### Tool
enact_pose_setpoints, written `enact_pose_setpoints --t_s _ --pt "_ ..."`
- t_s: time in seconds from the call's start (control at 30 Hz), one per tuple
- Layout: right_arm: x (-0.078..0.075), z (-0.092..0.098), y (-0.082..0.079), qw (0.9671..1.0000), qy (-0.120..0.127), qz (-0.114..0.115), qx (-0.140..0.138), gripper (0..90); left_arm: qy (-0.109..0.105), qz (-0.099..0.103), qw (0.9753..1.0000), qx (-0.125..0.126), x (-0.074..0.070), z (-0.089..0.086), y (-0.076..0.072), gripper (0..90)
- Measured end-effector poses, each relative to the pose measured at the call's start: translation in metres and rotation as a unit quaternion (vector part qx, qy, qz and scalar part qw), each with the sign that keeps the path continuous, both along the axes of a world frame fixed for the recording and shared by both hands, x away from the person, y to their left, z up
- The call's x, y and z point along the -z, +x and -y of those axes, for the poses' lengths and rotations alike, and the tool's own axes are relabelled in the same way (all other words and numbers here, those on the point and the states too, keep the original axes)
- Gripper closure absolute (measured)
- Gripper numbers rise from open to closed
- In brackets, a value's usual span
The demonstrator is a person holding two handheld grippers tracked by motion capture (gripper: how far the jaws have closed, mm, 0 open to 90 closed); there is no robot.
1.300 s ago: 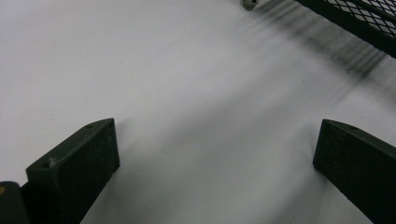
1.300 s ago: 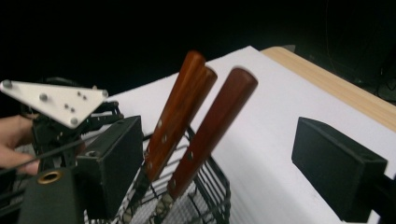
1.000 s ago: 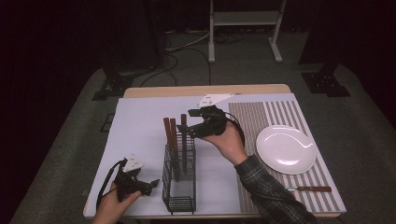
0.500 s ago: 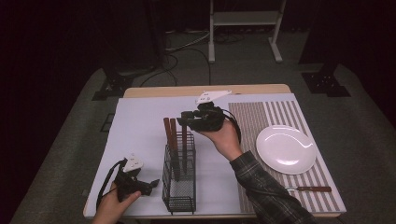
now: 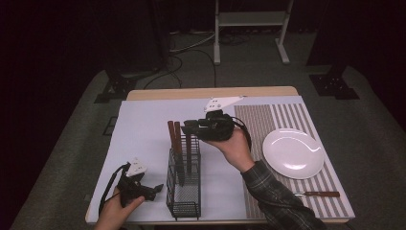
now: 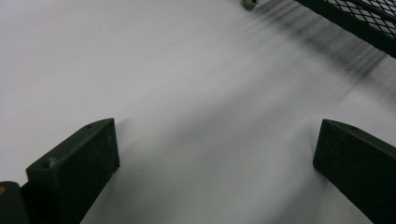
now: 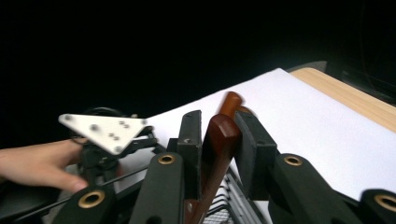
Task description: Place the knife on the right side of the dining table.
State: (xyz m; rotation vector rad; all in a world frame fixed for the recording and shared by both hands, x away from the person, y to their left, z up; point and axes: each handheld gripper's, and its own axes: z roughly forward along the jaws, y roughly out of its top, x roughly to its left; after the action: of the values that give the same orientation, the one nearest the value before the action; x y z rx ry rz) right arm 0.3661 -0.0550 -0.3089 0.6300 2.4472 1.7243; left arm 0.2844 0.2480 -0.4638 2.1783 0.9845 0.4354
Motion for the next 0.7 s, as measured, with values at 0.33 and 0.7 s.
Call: enact_pose_setpoints --t_s 0.33,0.7 --pt "-0.008 0.001 -0.020 0.9993 0.008 -0.003 -0.036 76.1 0.000 0.000 1.0000 -0.001 0.000 0.000 0.000 0.0" --pt "-0.020 0.006 -0.030 0.9990 0.027 0.021 -0.030 77.6 0.001 0.000 1.0000 0.000 0.000 0.000 0.000 0.0"
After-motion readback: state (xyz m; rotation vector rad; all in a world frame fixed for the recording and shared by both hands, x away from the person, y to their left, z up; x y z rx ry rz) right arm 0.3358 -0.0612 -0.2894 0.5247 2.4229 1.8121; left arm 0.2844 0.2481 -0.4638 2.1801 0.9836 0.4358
